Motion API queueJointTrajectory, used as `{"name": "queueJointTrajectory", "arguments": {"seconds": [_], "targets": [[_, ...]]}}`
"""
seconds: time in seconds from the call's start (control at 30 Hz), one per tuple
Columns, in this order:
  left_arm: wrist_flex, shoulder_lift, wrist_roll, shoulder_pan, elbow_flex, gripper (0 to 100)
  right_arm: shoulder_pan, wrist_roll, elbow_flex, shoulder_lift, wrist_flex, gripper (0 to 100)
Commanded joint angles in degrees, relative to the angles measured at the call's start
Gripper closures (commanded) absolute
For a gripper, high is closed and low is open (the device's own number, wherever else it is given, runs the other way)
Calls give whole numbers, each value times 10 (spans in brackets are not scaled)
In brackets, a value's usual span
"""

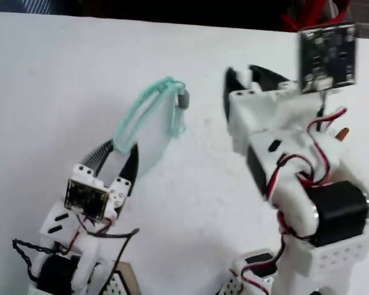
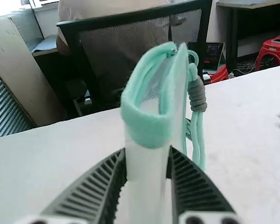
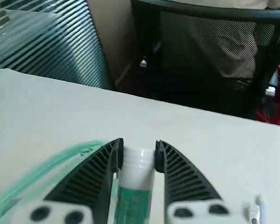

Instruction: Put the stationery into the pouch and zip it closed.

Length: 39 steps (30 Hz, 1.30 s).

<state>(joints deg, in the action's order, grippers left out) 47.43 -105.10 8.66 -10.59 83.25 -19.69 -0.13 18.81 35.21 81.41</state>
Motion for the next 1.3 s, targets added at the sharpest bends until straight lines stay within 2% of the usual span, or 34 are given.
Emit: {"name": "queueJointTrajectory", "arguments": {"seconds": [0.0,0.23,0.43,0.73,0.87,1.27], "targets": [[21,5,-5,1,5,860,-56,26,-13,9,-65,981],[20,5,-5,-3,5,857,-145,41,-79,-16,-250,981],[3,5,-5,1,9,856,-191,37,-167,-41,-389,981],[-33,5,-4,2,33,856,-210,23,-338,-39,-611,981],[-33,5,-3,2,33,856,-207,-14,-367,-40,-655,981],[-33,5,-4,2,32,856,-211,-17,-453,-39,-710,981]]}}
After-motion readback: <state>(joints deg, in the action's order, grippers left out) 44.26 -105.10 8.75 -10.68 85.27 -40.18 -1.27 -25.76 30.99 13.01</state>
